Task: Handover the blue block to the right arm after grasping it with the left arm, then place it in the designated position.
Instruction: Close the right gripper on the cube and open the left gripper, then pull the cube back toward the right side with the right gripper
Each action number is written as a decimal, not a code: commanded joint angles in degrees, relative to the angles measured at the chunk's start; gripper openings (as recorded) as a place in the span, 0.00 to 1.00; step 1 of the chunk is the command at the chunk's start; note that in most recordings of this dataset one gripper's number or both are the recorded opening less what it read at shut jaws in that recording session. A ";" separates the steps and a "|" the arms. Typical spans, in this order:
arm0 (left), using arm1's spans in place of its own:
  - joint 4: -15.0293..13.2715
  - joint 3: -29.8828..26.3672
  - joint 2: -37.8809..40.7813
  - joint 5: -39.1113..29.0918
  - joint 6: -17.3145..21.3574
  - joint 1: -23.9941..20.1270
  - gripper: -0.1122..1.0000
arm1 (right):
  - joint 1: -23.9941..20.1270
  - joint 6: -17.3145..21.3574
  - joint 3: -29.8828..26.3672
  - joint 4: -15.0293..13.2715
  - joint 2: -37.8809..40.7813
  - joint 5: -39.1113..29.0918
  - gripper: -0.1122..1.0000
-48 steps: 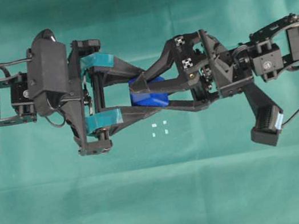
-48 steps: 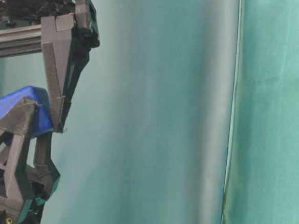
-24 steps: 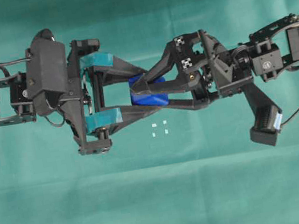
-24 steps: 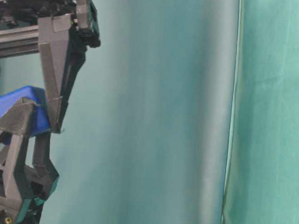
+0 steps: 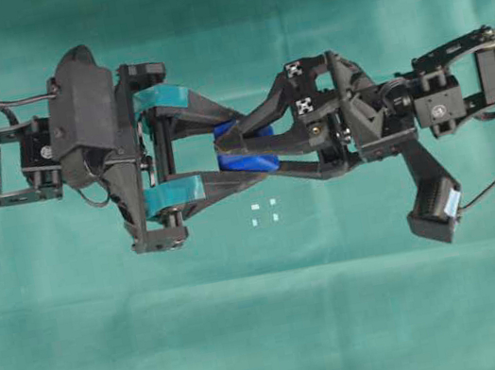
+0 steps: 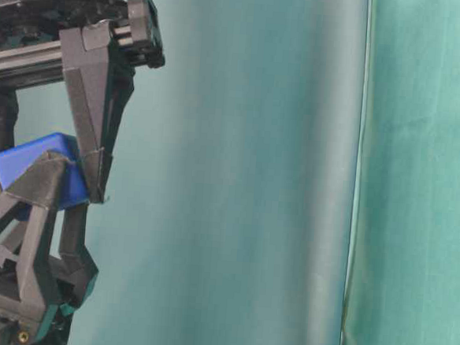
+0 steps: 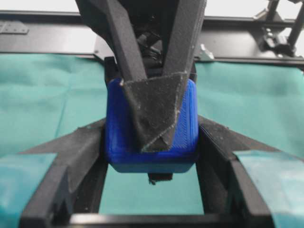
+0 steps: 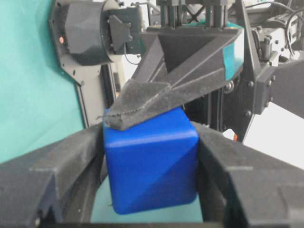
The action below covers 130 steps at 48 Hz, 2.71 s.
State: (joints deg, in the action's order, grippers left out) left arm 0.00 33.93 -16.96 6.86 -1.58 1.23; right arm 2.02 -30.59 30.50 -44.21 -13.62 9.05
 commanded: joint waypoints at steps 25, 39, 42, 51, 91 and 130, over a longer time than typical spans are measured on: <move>0.00 -0.70 -1.05 0.18 0.09 0.18 0.52 | 0.09 1.58 -1.14 0.35 -1.32 0.00 0.60; -0.09 -0.26 -1.76 0.09 0.00 0.18 1.00 | -0.44 1.67 -0.44 0.26 -2.02 0.00 0.60; -0.09 0.00 -2.29 0.09 0.00 0.18 1.00 | -0.62 1.67 0.18 0.35 -2.55 0.00 0.60; -0.09 1.41 -4.57 -0.88 0.00 -0.18 1.00 | -0.79 1.76 3.16 0.44 -5.80 -0.35 0.60; 0.00 2.81 -6.59 -1.58 0.44 -0.26 1.00 | -1.32 28.30 6.59 11.51 -10.81 -2.72 0.60; 0.00 2.81 -6.59 -2.29 0.70 -0.18 1.00 | -1.67 60.47 6.06 14.41 -11.16 -6.24 0.60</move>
State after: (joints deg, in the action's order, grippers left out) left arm -0.09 37.79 -23.20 4.31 -0.97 1.14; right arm 0.53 29.62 38.14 -30.06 -23.82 2.81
